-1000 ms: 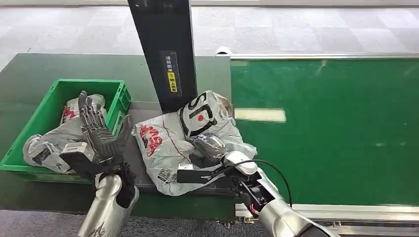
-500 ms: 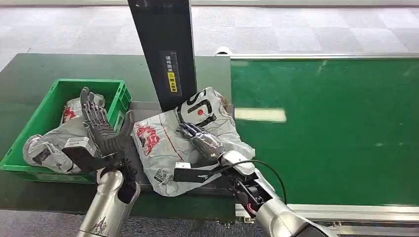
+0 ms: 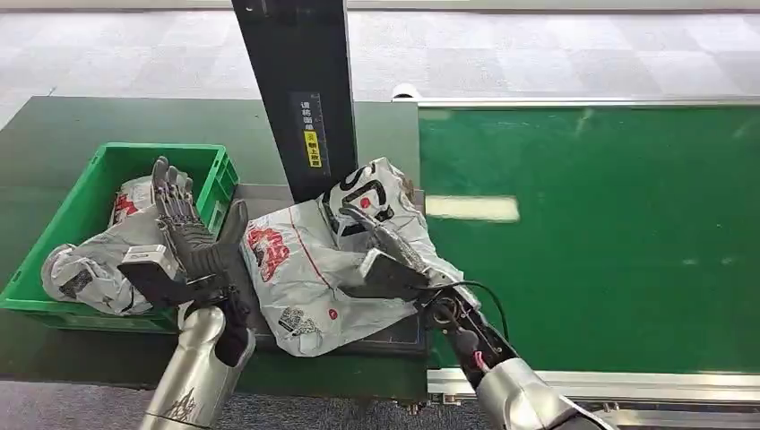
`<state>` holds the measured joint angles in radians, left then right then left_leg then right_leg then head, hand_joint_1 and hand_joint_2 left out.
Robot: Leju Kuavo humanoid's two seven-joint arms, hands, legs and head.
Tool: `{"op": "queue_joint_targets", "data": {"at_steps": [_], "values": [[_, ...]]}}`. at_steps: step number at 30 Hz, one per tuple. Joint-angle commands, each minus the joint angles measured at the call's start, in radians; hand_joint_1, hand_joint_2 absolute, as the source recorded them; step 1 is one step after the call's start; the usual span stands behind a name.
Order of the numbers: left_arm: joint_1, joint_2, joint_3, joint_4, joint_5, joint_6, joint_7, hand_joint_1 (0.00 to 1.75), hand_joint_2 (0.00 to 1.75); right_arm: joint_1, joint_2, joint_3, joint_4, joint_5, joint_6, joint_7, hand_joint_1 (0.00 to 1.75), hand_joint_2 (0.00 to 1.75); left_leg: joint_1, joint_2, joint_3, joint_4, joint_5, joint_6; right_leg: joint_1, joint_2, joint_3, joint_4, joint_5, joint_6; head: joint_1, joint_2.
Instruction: Moved the parcel from conveyor to table for the left to box.
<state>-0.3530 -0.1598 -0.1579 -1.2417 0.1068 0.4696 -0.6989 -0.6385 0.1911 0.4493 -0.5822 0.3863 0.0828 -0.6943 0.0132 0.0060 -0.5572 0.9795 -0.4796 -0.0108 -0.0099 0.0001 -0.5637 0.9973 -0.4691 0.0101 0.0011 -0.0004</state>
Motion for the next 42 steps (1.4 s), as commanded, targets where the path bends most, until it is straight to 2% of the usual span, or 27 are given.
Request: {"op": "queue_joint_targets", "data": {"at_steps": [1,7,9,13,14,17,20,25,42], "values": [[0.031,0.032,0.019,0.033,0.006,0.009,0.001,0.00,1.75,0.148,-0.104,-0.138,-0.258,-0.110,-0.026,-0.004,0.00,1.75,0.000,-0.002,0.002,-0.002,0.001,0.001,0.000,-0.002,0.003,-0.002,0.000,0.000,0.000,0.000],[0.036,0.031,0.016,0.032,0.002,0.009,0.001,0.00,1.75,0.165,-0.102,-0.144,-0.277,-0.131,-0.021,-0.004,0.00,1.75,0.000,-0.001,0.000,-0.001,0.000,0.000,0.000,-0.001,0.000,-0.001,0.000,0.000,0.000,0.000],[0.042,0.031,0.016,0.032,-0.005,0.017,0.001,0.00,1.75,0.190,-0.098,-0.168,-0.302,-0.164,-0.019,-0.004,0.00,1.75,0.000,-0.001,0.000,-0.001,0.000,0.000,0.000,-0.001,0.000,-0.001,0.000,0.000,0.000,0.000],[0.071,0.042,-0.005,0.015,-0.030,0.011,0.003,0.00,1.75,0.294,-0.092,-0.262,-0.466,-0.293,-0.023,-0.004,0.00,1.75,0.000,-0.002,0.001,-0.002,0.001,0.001,0.000,-0.002,0.001,-0.002,0.000,0.000,0.000,0.000],[0.082,0.046,-0.012,0.008,-0.036,0.007,0.004,0.00,1.75,0.320,-0.087,-0.289,-0.515,-0.268,-0.120,-0.004,0.00,1.75,0.000,-0.002,0.000,-0.002,0.000,0.001,0.000,-0.002,0.001,-0.001,0.000,0.000,0.000,0.000],[0.089,0.053,-0.018,0.010,0.000,-0.041,0.018,0.00,1.75,0.368,-0.082,-0.331,-0.600,-0.265,-0.259,-0.004,0.00,1.75,-0.001,-0.002,0.000,-0.001,0.000,0.001,0.000,-0.002,0.001,-0.001,-0.001,0.000,0.000,0.000],[0.065,0.052,-0.030,0.047,0.022,-0.094,0.031,0.00,1.75,0.379,-0.071,-0.377,-0.581,-0.297,-0.296,-0.004,0.00,1.75,0.000,-0.003,0.000,-0.001,0.000,0.001,0.000,-0.002,0.001,-0.001,-0.001,0.000,0.000,0.000],[0.016,0.054,-0.085,0.114,-0.084,-0.078,0.041,0.00,1.75,0.383,-0.054,-0.436,-0.556,-0.366,-0.302,-0.004,0.00,1.75,0.000,-0.004,-0.001,-0.001,0.001,0.001,0.000,-0.004,0.001,-0.001,0.000,-0.001,0.000,0.000],[0.007,0.063,-0.119,0.129,-0.162,-0.059,0.056,0.00,1.75,0.374,-0.052,-0.443,-0.545,-0.368,-0.306,-0.004,0.00,1.75,0.000,-0.001,0.000,-0.001,0.000,0.000,0.000,-0.001,0.001,-0.001,0.000,0.000,0.000,0.000]]}}
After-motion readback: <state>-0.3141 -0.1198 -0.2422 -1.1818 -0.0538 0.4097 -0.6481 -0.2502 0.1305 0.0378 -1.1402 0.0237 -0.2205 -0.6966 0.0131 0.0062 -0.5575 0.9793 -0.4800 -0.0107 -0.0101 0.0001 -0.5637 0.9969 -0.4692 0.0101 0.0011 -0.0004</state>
